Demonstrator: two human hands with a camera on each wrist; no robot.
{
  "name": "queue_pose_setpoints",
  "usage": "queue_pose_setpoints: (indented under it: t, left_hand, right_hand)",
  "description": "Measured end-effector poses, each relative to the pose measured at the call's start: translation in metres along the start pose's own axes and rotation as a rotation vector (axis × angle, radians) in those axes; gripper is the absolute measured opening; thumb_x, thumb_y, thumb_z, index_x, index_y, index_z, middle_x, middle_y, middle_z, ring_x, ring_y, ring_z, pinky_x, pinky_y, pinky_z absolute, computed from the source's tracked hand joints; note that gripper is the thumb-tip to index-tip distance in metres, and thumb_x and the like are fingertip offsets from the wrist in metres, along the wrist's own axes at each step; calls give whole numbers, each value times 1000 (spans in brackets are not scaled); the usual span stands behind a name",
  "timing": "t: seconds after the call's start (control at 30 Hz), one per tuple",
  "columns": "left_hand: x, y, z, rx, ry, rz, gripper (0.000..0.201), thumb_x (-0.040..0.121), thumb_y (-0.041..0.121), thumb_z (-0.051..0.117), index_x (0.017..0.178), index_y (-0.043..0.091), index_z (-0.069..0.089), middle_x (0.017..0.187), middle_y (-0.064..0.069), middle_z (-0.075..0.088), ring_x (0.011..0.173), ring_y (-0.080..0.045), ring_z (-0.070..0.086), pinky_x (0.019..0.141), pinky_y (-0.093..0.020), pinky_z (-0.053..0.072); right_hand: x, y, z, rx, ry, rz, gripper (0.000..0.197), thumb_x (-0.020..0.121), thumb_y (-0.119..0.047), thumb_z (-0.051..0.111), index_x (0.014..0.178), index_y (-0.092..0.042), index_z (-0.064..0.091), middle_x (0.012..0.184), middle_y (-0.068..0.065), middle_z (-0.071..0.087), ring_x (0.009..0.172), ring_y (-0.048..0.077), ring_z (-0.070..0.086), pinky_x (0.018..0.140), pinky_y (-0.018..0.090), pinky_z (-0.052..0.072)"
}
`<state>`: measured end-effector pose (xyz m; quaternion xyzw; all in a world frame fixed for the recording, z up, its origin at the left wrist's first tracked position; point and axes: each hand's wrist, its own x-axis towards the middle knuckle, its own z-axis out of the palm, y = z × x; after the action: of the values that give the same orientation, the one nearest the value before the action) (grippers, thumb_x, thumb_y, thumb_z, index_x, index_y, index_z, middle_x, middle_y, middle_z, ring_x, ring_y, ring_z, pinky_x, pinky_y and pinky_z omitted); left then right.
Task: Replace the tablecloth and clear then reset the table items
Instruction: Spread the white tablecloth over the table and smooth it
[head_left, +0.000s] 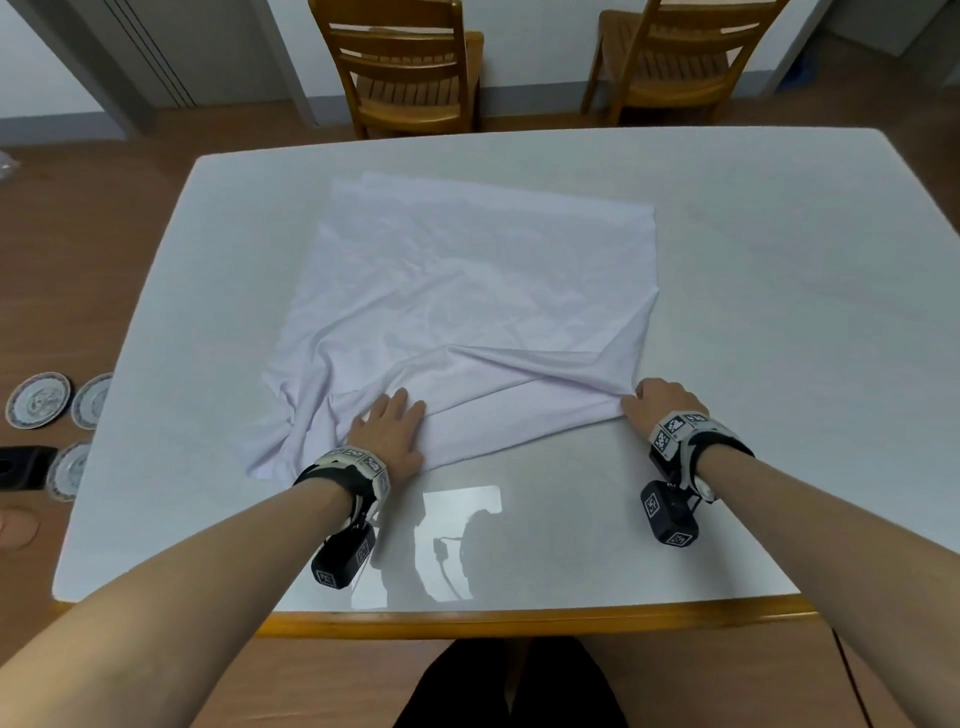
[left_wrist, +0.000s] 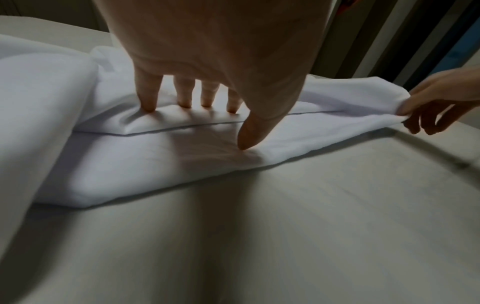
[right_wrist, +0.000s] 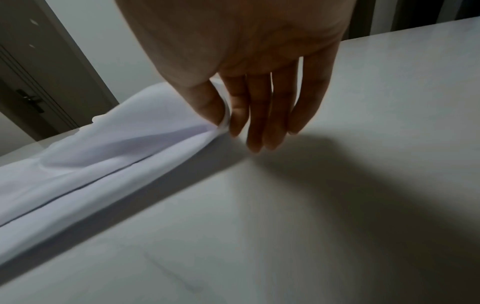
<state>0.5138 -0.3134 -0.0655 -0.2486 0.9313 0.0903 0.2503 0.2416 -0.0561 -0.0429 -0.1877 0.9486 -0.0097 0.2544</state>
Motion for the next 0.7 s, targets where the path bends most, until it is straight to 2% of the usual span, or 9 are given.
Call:
queue_pose_setpoints:
  t: [0.03, 0.1, 0.17, 0.23, 0.33, 0.43, 0.6, 0.67, 0.7]
  left_hand:
    - [-3, 1, -1, -8, 4, 1, 73, 84, 36, 53, 148, 21, 23, 155, -6, 12, 143, -26, 16, 110, -50, 30]
    - [-12, 2, 0, -25, 13, 4, 66, 84, 34, 52, 144, 20, 28, 152, -7, 17, 140, -27, 21, 110, -50, 31]
    - [-27, 2, 4, -44, 33, 1, 59, 82, 32, 50, 138, 19, 35, 149, -7, 23, 136, -28, 27, 108, -50, 34]
    - [-48, -2, 12, -51, 55, -6, 52, 82, 31, 49, 132, 18, 43, 148, -8, 27, 135, -29, 30, 107, -49, 35]
    - [-78, -15, 28, -57, 78, -56, 47, 84, 32, 47, 130, 18, 47, 150, -8, 29, 137, -28, 29, 109, -46, 30]
    - [-108, -39, 39, -46, 83, -195, 51, 80, 38, 40, 127, 20, 49, 150, -8, 32, 137, -28, 30, 109, -49, 25]
    - [-146, -77, 51, -100, 41, -445, 49, 88, 33, 40, 134, 19, 43, 152, -5, 27, 141, -23, 24, 109, -57, 19]
    - [-156, -87, 53, -156, 4, -485, 52, 89, 31, 41, 140, 19, 38, 155, -6, 23, 144, -23, 19, 112, -58, 14]
    - [-160, -90, 54, -183, -4, -490, 52, 90, 30, 41, 141, 19, 37, 156, -6, 23, 144, -24, 19, 113, -57, 14]
  right_hand:
    - [-1, 0, -2, 43, 22, 4, 25, 86, -32, 53, 104, -14, 51, 110, 9, 56, 88, 29, 57, 69, 31, 42]
    - [-2, -5, -5, 132, 132, -57, 57, 79, -25, 64, 130, -12, 40, 129, 9, 43, 112, 31, 50, 82, 37, 45]
    - [-4, -22, -8, 168, 244, -211, 75, 73, -20, 69, 140, -12, 35, 141, 7, 34, 127, 29, 37, 95, 40, 42]
    - [-5, -51, -4, 150, 235, -387, 79, 72, -21, 71, 142, -14, 35, 146, 5, 32, 132, 27, 30, 104, 42, 37]
    - [-10, -109, 12, 55, 164, -596, 77, 76, -29, 71, 143, -16, 35, 147, 3, 35, 135, 26, 29, 106, 42, 36]
    - [-22, -174, 37, -18, 59, -790, 78, 78, -32, 69, 145, -18, 33, 148, 2, 34, 137, 25, 28, 109, 39, 33]
    - [-42, -263, 77, -249, -62, -1006, 96, 78, -42, 71, 154, -22, 15, 161, -1, 13, 148, 21, 12, 120, 38, 15]
    - [-48, -286, 87, -362, -60, -1045, 98, 74, -49, 71, 151, -19, 20, 153, 3, 30, 139, 26, 30, 114, 40, 27]
    - [-50, -294, 91, -416, -43, -1042, 89, 74, -52, 70, 145, -18, 29, 142, 5, 43, 127, 27, 42, 105, 40, 37]
